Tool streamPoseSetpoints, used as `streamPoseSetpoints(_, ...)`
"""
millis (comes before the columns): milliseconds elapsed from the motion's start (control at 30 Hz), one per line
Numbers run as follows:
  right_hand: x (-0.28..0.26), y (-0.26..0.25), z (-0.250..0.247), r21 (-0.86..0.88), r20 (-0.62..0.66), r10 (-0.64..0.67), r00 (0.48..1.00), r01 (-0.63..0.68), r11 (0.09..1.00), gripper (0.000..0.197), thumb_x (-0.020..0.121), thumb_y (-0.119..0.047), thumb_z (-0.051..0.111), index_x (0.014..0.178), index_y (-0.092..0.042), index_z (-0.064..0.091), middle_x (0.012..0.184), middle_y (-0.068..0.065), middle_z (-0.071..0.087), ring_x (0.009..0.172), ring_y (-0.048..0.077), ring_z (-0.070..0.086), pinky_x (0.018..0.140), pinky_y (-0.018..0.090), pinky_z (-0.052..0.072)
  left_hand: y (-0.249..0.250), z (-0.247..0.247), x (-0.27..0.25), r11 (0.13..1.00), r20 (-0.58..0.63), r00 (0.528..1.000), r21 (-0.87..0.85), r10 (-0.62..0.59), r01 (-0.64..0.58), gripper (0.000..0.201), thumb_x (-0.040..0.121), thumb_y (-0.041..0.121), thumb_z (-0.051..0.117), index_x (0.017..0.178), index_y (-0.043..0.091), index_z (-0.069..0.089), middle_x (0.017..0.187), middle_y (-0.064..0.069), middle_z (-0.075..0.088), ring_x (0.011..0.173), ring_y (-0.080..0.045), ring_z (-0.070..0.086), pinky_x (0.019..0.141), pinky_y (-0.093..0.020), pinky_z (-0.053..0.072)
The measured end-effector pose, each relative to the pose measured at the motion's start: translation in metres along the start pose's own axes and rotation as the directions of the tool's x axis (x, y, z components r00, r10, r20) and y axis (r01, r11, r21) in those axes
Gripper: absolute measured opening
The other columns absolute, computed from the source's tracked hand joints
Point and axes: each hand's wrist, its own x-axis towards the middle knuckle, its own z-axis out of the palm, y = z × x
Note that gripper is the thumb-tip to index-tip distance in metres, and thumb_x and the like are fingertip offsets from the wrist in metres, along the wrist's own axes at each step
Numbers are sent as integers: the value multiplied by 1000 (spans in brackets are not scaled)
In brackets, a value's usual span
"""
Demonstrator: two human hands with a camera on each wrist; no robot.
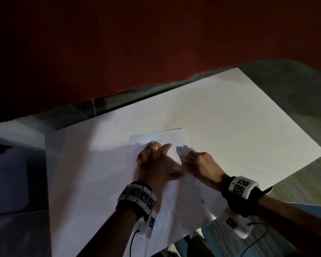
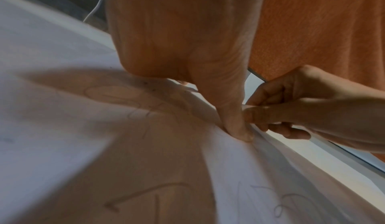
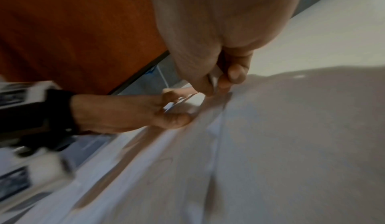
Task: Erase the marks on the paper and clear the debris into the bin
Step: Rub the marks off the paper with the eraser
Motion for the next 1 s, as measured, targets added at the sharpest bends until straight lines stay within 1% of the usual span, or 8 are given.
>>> streamPoseSetpoints(167,7,0,-14,132,-48,142,989,-135,982,19,93,-29,61,76,-21,58,68,-3,66,60,22,57,61,31,45,9,-4,-3,999,-4,999,7,-35,35,122,48,99,55,152,50,14,154,16,1,148,-16,-15,122,-43,-2)
streamPoseSetpoints(300,20,9,-35,156,-228,264,937,-233,960,33,91,-32,66,70,-10,56,59,4,58,54,26,49,56,33,41,-16,-14,-12,986,-34,986,-42,162,-163,108,73,78,67,161,38,17,167,1,7,153,-20,-4,123,-49,11)
streamPoseSetpoints(433,23,6,-43,406,-130,395,910,-314,858,27,88,-36,70,72,-15,66,59,7,62,51,27,58,53,32,49,-62,-33,-24,980,-195,969,-96,152,-173,93,77,75,53,157,31,37,163,4,31,150,-22,20,120,-48,23)
streamPoseSetpoints(567,23,-27,-19,487,52,268,962,-259,834,14,90,-27,70,77,-21,75,68,-7,68,57,18,62,54,28,49,-109,-43,-46,969,-182,962,-103,202,-223,85,75,65,63,152,36,43,159,11,36,150,-20,25,118,-53,30)
streamPoseSetpoints(633,28,-46,-8,439,97,168,981,-193,878,12,88,-19,70,77,-18,73,71,-17,67,61,4,59,62,20,47,-121,-46,-53,965,-102,964,-79,244,-252,91,76,65,72,156,46,32,165,23,22,155,-12,10,120,-45,20)
streamPoseSetpoints(800,39,-77,19,334,124,67,990,-105,937,22,76,-6,63,73,-25,73,93,-12,71,83,9,64,74,24,48,-127,-40,-62,969,57,970,57,237,-240,107,76,68,76,160,47,13,167,28,-9,153,-3,-21,121,-42,-2)
streamPoseSetpoints(867,37,-72,29,237,200,26,980,-74,969,21,76,-11,56,66,-26,66,85,-12,68,81,10,61,68,26,45,-124,-37,-65,970,59,973,88,223,-228,110,75,73,73,161,46,10,167,27,-11,154,-6,-21,124,-47,-2)
streamPoseSetpoints(1000,28,-60,33,165,195,-40,980,8,986,7,85,-28,68,85,-26,75,94,-11,71,83,9,61,73,24,46,-125,-36,-66,973,50,976,82,211,-215,113,72,74,75,162,44,12,169,24,-7,155,-8,-19,124,-48,-3)
